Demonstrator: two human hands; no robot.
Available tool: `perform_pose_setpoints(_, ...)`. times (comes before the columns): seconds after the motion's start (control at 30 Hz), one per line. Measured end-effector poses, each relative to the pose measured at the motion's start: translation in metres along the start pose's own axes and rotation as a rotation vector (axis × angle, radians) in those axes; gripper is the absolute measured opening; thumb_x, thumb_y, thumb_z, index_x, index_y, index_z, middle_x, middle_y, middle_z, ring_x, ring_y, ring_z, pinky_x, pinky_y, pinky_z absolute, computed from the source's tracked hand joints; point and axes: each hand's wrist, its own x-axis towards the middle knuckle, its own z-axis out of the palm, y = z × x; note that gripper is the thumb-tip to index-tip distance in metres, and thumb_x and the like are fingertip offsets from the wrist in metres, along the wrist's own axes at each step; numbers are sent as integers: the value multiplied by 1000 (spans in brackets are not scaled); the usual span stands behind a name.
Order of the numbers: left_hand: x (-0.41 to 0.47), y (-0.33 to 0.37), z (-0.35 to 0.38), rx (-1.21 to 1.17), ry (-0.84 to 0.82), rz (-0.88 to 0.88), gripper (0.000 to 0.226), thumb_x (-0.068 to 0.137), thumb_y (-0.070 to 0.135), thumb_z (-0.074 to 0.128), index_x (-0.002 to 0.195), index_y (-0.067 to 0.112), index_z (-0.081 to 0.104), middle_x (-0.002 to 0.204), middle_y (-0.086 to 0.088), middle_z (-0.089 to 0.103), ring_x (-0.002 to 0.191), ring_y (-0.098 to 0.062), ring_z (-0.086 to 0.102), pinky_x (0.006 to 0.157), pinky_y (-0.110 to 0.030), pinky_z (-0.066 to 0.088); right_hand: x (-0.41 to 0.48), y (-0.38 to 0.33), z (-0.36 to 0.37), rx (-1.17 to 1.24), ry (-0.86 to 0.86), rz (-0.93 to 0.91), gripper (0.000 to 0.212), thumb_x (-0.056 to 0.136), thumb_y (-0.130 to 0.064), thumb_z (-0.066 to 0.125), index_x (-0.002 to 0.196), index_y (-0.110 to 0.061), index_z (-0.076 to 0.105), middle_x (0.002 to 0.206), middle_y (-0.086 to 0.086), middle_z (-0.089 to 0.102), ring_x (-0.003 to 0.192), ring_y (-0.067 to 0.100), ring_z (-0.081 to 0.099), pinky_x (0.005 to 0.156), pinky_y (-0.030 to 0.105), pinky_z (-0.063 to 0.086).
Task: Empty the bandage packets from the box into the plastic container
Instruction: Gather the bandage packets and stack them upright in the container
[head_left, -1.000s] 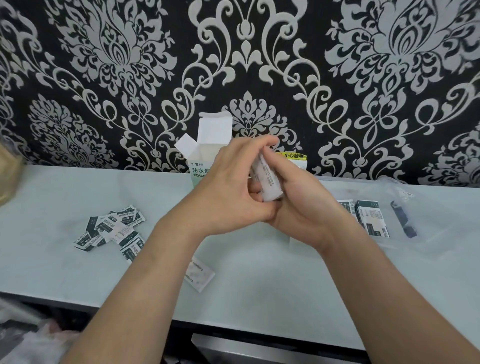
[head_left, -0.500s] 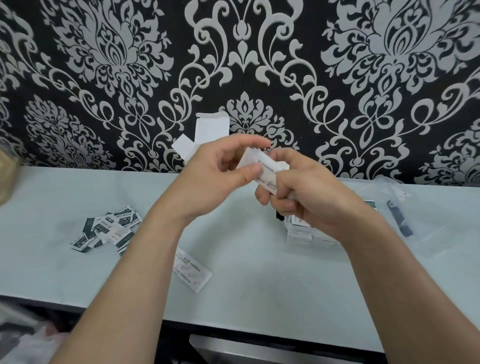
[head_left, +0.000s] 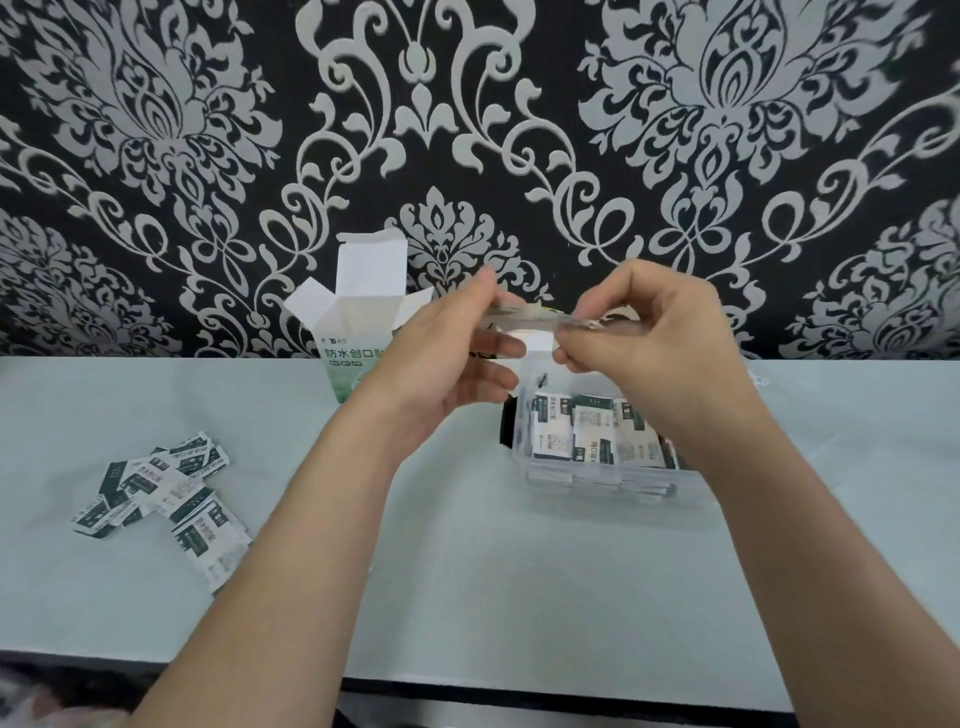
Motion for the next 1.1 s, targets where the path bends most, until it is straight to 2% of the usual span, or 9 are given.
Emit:
perform_pose_setpoints(0.07, 2, 2, 8, -48, 18, 7, 29, 99, 33, 49, 99, 12, 68, 75, -10, 64, 50, -14, 52, 44, -21, 42, 0, 4, -1, -159, 5, -69, 21, 76, 0, 73, 71, -16, 60, 66, 15, 66, 44, 13, 49, 42, 26, 41)
perform_pose_setpoints(0.13, 6, -1, 15, -43, 57, 61, 13, 95, 11, 53, 97, 12, 66, 68, -6, 59, 47, -11, 49, 42, -19, 39, 0, 6, 0, -314, -37, -143, 26, 73, 0, 74, 67, -22, 62, 71, 0, 60, 53, 5, 50, 52, 21, 42)
perform_pose_setpoints(0.2, 11, -7, 20, 61, 100, 121, 18, 93, 2, 54, 101, 16, 63, 64, -1, 57, 47, -10, 48, 44, -20, 39, 0, 6, -5, -342, -145, -142, 23, 71, -4, 79, 70, -22, 65, 81, -2, 58, 66, 12, 59, 64, 25, 51)
perform_pose_setpoints(0.3, 14, -11, 24, 249, 157, 224, 22, 94, 6, 56, 103, 25, 60, 70, -2, 63, 52, -9, 52, 55, -26, 46, -3, 4, -17, -150, -304, 68, 15, 74, -19, 81, 83, -16, 70, 75, 2, 64, 64, 19, 61, 65, 27, 52)
perform_pose_setpoints(0.47, 14, -17, 37, 486, 161, 371, 22, 92, 11, 57, 102, 31, 59, 94, 4, 69, 79, -17, 66, 74, -41, 56, 2, 17, -22, -27, -168, 266, 9, 82, -9, 74, 83, -3, 67, 63, 4, 63, 58, 11, 57, 58, 18, 53)
perform_pose_setpoints(0.67, 12, -25, 46, 818, 156, 466, 34, 87, 23, 66, 119, 30, 54, 100, 13, 61, 81, -9, 55, 77, -27, 45, 6, 28, -35, -389, -64, 277, 18, 78, -7, 76, 76, -16, 61, 66, 2, 67, 57, 18, 62, 63, 34, 56)
perform_pose_setpoints(0.83, 9, -21, 45, 1180, -146, 420, 26, 88, 17, 58, 100, 35, 71, 85, 17, 59, 87, -9, 52, 91, -30, 45, 7, 37, -39, -785, -38, 285, 14, 83, -9, 66, 74, -19, 63, 91, 0, 66, 86, 22, 63, 71, 29, 49)
perform_pose_setpoints(0.93, 12, -21, 53, 1273, -290, 406, 35, 85, 11, 50, 94, 35, 74, 65, 21, 53, 82, -9, 47, 102, -31, 31, 9, 40, -37, -889, -52, 324, 4, 84, -11, 63, 83, -15, 65, 91, 8, 66, 84, 26, 63, 72, 34, 54)
perform_pose_setpoints(1.1, 24, -30, 58, 1320, -378, 373, 34, 87, 12, 51, 92, 35, 75, 90, 16, 69, 106, -12, 48, 93, -30, 24, 11, 45, -38, -939, -79, 366, 8, 81, -9, 63, 86, -14, 64, 96, 8, 62, 88, 25, 60, 68, 29, 49)
